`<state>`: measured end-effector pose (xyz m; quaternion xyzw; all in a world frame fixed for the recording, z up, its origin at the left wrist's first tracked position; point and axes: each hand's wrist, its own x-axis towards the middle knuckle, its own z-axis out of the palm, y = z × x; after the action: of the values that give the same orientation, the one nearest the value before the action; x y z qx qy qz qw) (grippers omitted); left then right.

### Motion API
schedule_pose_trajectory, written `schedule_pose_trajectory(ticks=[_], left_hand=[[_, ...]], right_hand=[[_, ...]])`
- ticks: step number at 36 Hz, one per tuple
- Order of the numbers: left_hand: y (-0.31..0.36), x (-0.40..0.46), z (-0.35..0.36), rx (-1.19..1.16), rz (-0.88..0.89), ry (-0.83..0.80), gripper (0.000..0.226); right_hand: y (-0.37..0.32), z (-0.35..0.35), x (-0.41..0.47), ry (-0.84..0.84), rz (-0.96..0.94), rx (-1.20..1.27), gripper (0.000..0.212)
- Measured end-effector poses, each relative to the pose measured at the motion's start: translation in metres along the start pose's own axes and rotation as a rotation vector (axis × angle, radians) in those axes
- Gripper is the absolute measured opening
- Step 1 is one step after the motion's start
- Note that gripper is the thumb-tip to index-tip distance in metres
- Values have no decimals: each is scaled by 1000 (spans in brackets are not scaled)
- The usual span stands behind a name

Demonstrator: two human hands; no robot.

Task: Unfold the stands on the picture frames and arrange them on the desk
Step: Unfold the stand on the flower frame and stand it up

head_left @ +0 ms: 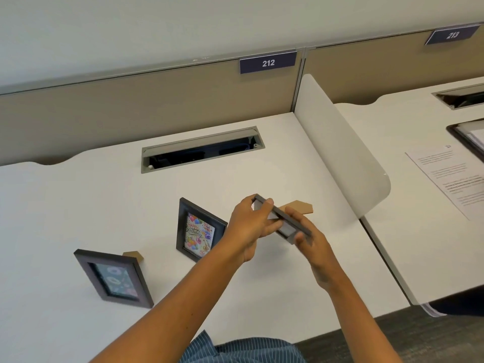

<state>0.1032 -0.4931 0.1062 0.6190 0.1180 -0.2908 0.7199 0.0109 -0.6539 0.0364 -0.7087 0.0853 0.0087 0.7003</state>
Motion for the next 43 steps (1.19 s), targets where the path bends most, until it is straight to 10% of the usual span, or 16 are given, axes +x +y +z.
schedule_pose_trajectory(ticks=[43], left_hand=[[-3, 46, 5, 429, -90, -88, 63]], right_hand=[[-1, -14, 45, 302, 371, 169, 78]])
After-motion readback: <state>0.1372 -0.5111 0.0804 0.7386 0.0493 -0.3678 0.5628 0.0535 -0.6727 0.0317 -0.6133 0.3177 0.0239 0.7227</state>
